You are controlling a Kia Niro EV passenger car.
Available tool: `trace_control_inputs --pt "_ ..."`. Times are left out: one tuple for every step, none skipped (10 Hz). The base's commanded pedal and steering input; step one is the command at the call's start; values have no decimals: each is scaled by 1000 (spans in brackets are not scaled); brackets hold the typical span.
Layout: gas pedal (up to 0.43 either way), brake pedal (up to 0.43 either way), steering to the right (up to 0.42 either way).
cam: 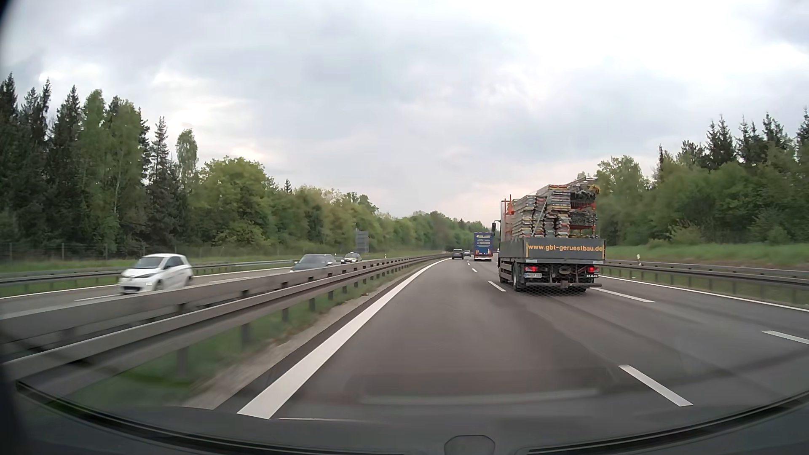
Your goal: Follow the waypoints while adhering to traffic rules and regulations
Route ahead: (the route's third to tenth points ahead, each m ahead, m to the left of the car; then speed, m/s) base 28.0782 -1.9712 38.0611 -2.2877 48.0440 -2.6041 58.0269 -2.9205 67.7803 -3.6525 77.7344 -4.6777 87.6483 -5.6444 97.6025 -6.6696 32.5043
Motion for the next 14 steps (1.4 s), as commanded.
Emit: trace_control_inputs --pt "189 0 10" --pt "189 0 10" --pt "189 0 9" --pt "189 0 9" --pt "189 0 9" --pt "189 0 9" --pt "189 0 9" --pt "189 0 9" --pt "189 0 9" --pt "189 0 9" --pt "189 0 9" --pt "197 0 9" --pt "209 0 9" --pt "209 0 8"
